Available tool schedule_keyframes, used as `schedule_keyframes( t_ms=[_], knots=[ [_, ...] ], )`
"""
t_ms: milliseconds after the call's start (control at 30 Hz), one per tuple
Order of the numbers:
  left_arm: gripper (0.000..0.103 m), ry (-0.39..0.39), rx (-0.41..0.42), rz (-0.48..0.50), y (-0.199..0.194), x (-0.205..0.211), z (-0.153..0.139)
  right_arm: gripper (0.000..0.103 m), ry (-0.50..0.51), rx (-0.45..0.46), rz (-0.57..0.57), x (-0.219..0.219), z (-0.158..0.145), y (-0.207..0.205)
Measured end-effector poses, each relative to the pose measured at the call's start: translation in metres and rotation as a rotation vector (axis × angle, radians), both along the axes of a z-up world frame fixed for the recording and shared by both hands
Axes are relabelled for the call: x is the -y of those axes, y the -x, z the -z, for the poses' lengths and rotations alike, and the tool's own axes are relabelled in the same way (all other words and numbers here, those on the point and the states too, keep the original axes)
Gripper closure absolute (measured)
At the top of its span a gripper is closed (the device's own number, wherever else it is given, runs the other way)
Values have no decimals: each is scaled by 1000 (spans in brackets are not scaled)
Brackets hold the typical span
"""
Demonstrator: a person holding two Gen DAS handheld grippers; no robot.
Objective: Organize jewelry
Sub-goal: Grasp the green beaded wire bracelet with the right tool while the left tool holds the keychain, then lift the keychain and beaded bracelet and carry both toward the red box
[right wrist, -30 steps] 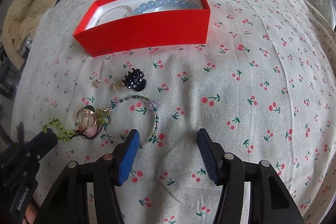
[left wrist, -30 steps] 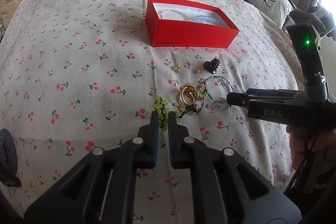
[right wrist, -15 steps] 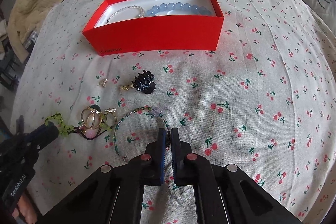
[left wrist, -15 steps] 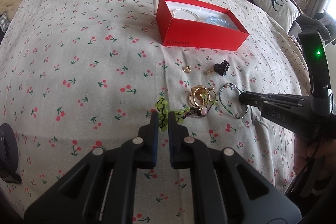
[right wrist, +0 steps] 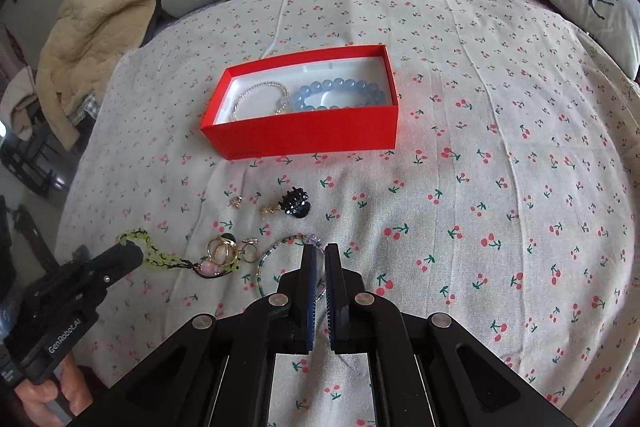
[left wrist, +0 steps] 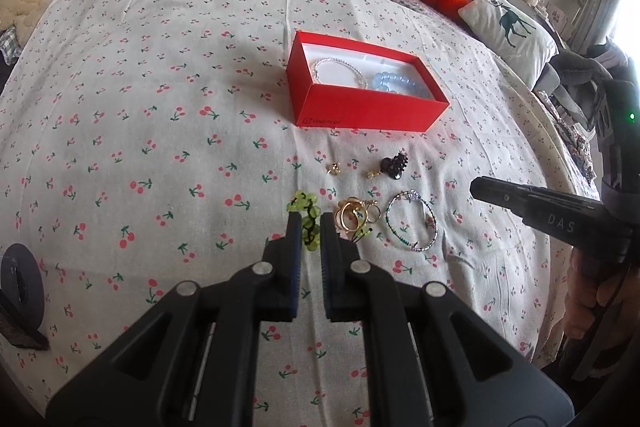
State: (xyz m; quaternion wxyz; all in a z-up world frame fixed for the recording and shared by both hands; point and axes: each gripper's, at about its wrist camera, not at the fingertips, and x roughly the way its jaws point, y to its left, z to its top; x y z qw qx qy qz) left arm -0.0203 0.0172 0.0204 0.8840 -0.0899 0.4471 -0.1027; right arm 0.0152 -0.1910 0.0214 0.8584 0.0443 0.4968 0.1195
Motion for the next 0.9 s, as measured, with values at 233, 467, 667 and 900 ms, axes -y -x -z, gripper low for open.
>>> schedule_keyframes(
  t_ms=[233,467,667,900],
  knots=[
    [93,-4,-19,4,1,2,4,73,-22,-10,-5,-2,6,-3],
    [93,-17,-78,-18,-1,-3,19,20,57,-48,-78,-26,35,-2],
    [93,-25,-94,-27,-3,-4,24,23,149,-109,-98,-45,74,-8],
    [93,-17,-83,-27,-4,-5,20,53,186,-66,-117,-51,68,-7]
  ],
)
